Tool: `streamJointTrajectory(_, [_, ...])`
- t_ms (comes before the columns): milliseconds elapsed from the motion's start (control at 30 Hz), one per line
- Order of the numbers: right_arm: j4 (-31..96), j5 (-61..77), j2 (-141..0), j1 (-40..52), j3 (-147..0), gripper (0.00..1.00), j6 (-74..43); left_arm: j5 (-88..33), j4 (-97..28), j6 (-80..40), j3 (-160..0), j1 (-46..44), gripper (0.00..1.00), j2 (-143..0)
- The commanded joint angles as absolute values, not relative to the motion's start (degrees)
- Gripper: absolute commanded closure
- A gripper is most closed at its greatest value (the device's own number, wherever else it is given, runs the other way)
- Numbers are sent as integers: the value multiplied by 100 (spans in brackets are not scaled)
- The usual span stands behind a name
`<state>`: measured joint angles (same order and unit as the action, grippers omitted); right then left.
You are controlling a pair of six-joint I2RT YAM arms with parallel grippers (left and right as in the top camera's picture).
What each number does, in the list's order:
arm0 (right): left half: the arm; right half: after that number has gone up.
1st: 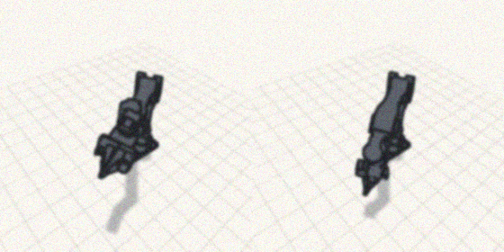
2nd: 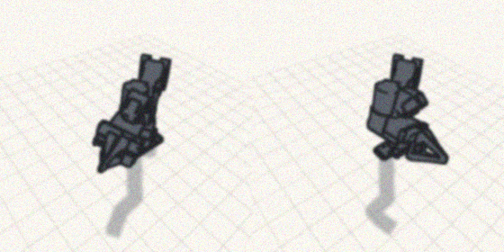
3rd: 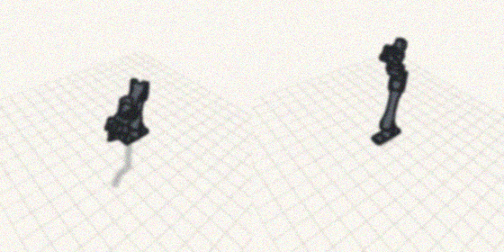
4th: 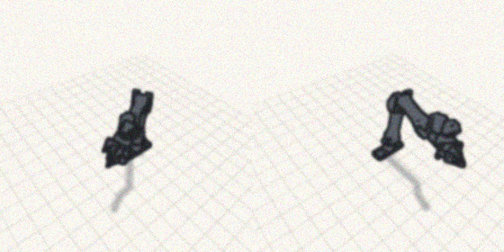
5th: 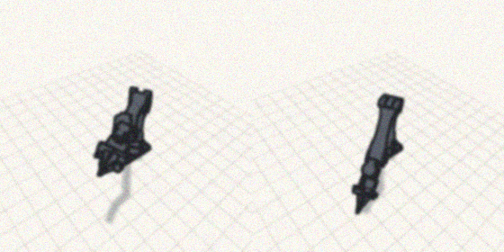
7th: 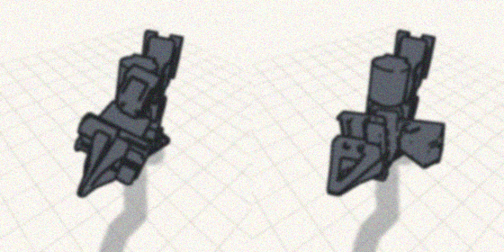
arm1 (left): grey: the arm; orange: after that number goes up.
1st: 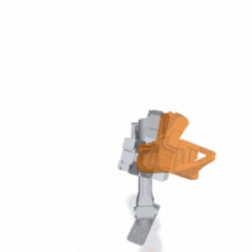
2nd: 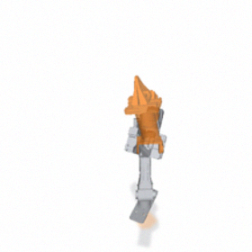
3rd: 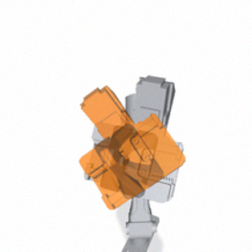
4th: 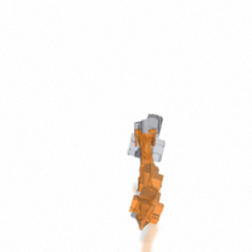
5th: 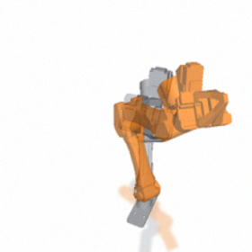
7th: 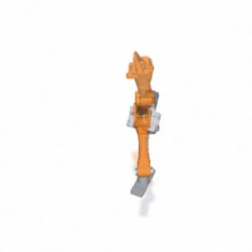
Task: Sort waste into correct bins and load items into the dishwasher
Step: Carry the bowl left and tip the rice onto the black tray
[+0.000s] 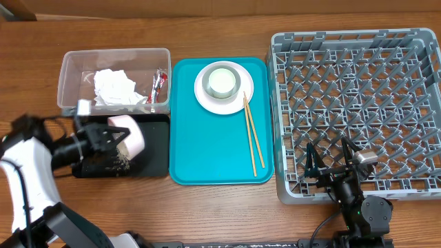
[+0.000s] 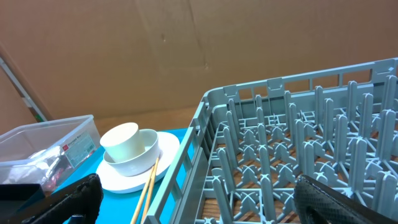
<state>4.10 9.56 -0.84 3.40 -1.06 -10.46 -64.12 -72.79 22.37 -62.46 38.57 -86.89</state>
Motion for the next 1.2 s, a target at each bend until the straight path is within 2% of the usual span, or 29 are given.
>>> streamJointTrajectory(0, [384,910,-16,314,-45,0,-1046,-7634,-7057,2834,-5883,4318,96,-8656])
streamJointTrajectory(433, [384,910,-16,314,-45,0,-1046,-7627,-6097,2799,-5439,4541,96,-8691])
streamJointTrajectory(1033, [381,910,-16,314,-45,0,-1046,-8101,-5988,2263,-5437,4497,96,-8694])
streamJointTrajectory(1167, [381,910,-16,314,-45,0,-1046,-8423,-5290,943,-5437,4486,96,-8694])
